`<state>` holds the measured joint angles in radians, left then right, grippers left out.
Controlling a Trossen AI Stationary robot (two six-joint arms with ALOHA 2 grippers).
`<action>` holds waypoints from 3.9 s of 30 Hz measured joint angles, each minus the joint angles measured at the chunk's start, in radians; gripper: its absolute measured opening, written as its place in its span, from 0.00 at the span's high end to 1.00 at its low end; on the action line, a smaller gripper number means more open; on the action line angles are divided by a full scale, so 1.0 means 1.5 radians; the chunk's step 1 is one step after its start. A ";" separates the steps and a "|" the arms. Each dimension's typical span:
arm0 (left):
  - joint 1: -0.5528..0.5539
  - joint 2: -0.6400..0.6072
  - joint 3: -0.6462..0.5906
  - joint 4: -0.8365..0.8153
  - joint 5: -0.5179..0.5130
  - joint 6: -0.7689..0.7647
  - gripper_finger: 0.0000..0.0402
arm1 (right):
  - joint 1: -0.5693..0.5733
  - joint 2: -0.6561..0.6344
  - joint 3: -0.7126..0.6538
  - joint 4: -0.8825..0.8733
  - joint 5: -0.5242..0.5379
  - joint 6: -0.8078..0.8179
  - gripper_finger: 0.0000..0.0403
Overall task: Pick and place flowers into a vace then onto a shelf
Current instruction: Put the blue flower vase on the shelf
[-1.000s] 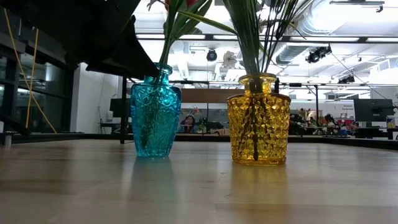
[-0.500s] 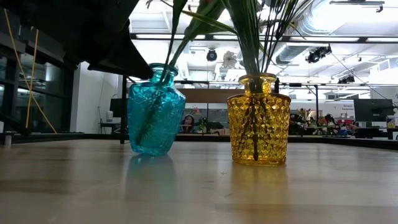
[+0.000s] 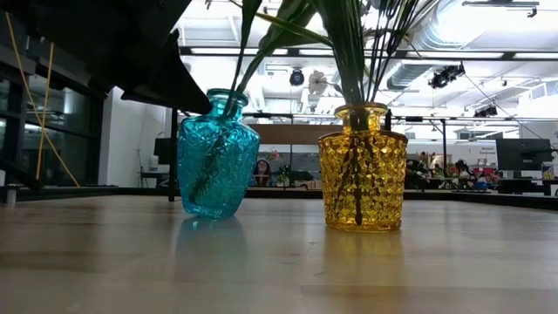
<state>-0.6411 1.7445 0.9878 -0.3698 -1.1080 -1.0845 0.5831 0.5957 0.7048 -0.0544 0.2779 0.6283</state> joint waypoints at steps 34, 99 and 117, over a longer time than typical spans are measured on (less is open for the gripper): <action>-0.022 0.004 -0.002 -0.068 0.001 -0.047 0.82 | 0.000 0.000 0.001 0.010 -0.013 0.000 0.68; -0.021 -0.102 0.000 -0.153 0.051 -0.097 0.46 | 0.000 0.000 0.001 0.010 -0.018 -0.005 0.68; 0.044 -0.151 0.054 -0.205 0.149 -0.153 0.42 | 0.000 0.000 0.001 0.008 -0.035 -0.005 0.68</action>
<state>-0.5749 1.5181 1.0683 -0.6777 -0.8848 -1.3134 0.5831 0.5953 0.7055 -0.0418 0.2252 0.6201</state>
